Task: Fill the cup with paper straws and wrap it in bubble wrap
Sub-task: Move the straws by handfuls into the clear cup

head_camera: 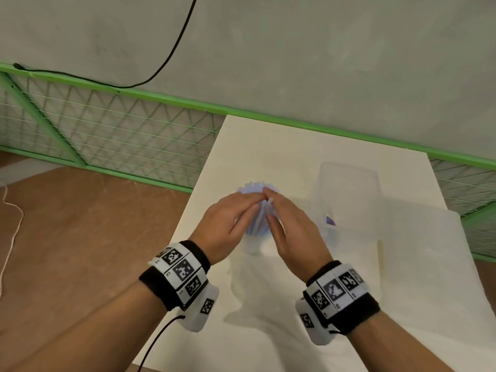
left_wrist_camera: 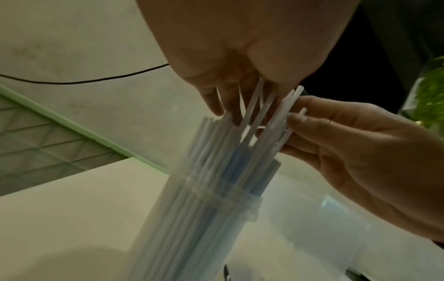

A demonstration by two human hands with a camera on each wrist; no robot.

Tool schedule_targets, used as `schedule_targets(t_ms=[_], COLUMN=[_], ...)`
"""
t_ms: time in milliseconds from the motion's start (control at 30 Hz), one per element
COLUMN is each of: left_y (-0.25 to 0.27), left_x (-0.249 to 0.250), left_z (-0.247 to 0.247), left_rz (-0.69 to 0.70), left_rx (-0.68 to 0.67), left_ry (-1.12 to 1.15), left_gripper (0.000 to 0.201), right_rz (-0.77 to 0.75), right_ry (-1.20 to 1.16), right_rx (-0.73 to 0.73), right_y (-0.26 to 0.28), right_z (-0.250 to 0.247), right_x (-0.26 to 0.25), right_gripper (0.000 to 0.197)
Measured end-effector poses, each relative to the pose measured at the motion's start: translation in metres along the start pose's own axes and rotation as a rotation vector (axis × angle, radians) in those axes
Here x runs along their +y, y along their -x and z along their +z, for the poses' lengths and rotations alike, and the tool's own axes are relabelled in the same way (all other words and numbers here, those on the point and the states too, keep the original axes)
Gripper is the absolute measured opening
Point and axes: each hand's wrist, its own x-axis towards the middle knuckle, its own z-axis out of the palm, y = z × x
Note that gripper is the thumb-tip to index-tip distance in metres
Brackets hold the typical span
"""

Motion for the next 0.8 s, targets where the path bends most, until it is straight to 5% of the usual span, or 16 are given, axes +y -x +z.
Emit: schedule_targets(t_ms=[100,300,500,600,800], left_y=[0.008,0.019,0.041,0.051,0.044], left_x=[-0.018,-0.024,-0.006,-0.013,-0.009], left_z=[0.009,0.013,0.011,0.018,0.014], left_rz=[0.044,0.041,-0.076,-0.071,-0.100], left_rx=[0.027,-0.156,-0.153,-0.260,-0.179], left_ry=[-0.157,-0.562,-0.611,-0.715,-0.659], left_gripper=[0.030,0.045,0.061,0.066,0.068], right_rz=[-0.063,-0.053,-0.088,-0.141,-0.243], right_ry=[0.166,0.479,0.376,0.469,0.455], right_rx=[0.081,0.007,0.011,-0.057,0.071], right_y=[0.002,0.016,0.018,0.019,0.010], right_z=[0.015,0.024,0.005,0.013,0.006], right_x=[0.014,0.017,-0.011,-0.011,-0.004], right_gripper=[0.040,0.042,0.073,0.073,0.055])
